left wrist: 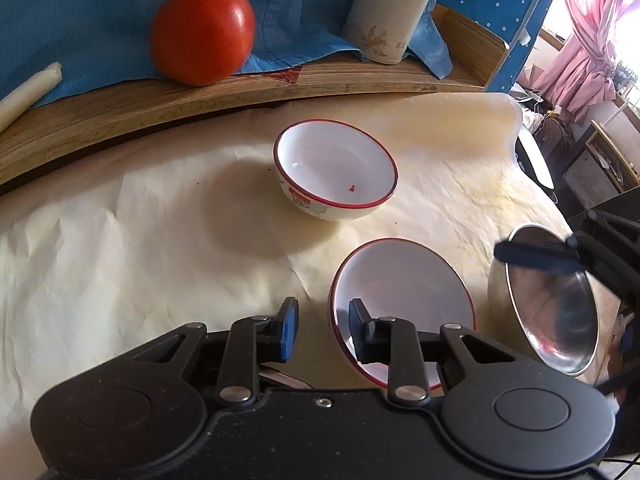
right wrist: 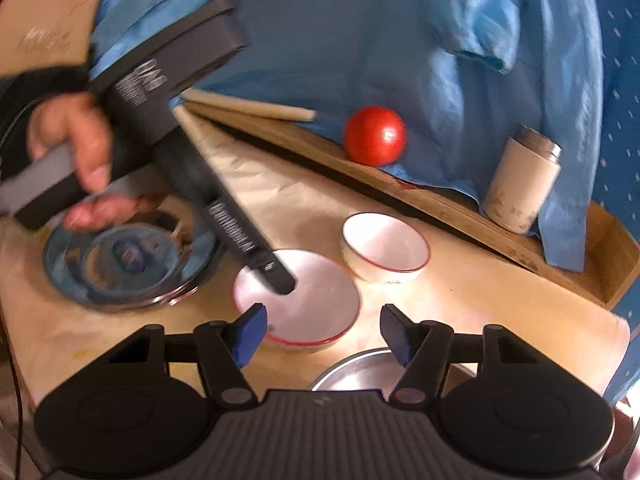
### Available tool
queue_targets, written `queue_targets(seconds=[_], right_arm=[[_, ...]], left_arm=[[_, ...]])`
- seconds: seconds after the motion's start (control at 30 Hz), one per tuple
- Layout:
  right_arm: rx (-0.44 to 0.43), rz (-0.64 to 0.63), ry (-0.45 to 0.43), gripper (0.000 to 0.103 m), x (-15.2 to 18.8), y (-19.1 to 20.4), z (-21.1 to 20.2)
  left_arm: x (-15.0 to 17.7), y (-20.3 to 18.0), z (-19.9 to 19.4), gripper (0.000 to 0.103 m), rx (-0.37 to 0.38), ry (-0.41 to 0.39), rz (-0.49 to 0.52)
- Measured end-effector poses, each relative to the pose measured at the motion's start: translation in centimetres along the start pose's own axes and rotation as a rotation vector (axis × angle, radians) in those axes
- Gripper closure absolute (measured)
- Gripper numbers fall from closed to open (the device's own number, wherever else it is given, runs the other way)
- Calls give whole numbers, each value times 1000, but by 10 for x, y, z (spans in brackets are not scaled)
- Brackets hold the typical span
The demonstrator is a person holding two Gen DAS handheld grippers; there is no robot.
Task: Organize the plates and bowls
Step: 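Reach the left gripper into the large white red-rimmed bowl and close on its rim, then close the right gripper on the white bowl rim beside the left gripper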
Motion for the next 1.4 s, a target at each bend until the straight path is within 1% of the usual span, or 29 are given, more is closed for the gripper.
queue_targets(seconds=[0.1, 0.2, 0.23, 0.27, 0.33, 0.43, 0.5, 0.57, 0.6, 0.63, 0.7, 0.87, 1.0, 1.1, 1.23, 1.4], right_arm=[[8, 56, 12, 46, -3, -14, 7], [11, 108, 46, 54, -2, -24, 17], [14, 120, 58, 56, -1, -26, 20], [17, 127, 68, 56, 0, -27, 21], [26, 131, 91, 58, 0, -30, 26], [17, 135, 125, 62, 3, -29, 33], [13, 129, 146, 62, 5, -28, 38], [12, 128, 160, 71, 5, -27, 41], [-4, 141, 170, 81, 5, -26, 44], [-10, 150, 178, 83, 6, -25, 45], [9, 148, 183, 87, 7, -26, 47], [-9, 237, 140, 92, 5, -33, 45], [-15, 293, 77, 96, 3, -35, 38], [-11, 311, 36, 98, -1, -36, 31], [-6, 332, -19, 98, -8, -38, 16], [22, 337, -76, 98, -15, -45, -15]], left_arm=[[0, -2, -1, 78, -7, 1, 5], [1, -5, -3, 81, -14, 4, 13], [2, -5, -3, 84, -12, 5, 14], [2, -5, -4, 86, -10, 7, 15], [3, -6, -5, 86, -14, 8, 19], [3, -8, -5, 87, -15, 13, 19], [3, -9, -5, 89, -14, 13, 17], [4, -9, -5, 90, -17, 11, 16], [4, -9, -5, 90, -19, 10, 12], [4, -9, -6, 90, -20, 9, 3], [4, -8, -6, 91, -23, 5, -21], [7, -7, -8, 93, -39, -5, -54], [7, -3, -15, 96, -43, -28, -103], [5, 0, -23, 97, -45, -54, -144], [-2, 0, -41, 98, -40, -108, -188], [-10, -17, -60, 98, -8, -150, -184]])
Point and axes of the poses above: each gripper's, at about its wrist camera, not at the fingertips, and z roughly the way its jaws point, y to its left, x to its underside, the point moved 10 cm from there along z, roughly the way its jaws point, and after that the axes turned 14 degrees about -x, right-handed, at the moved point
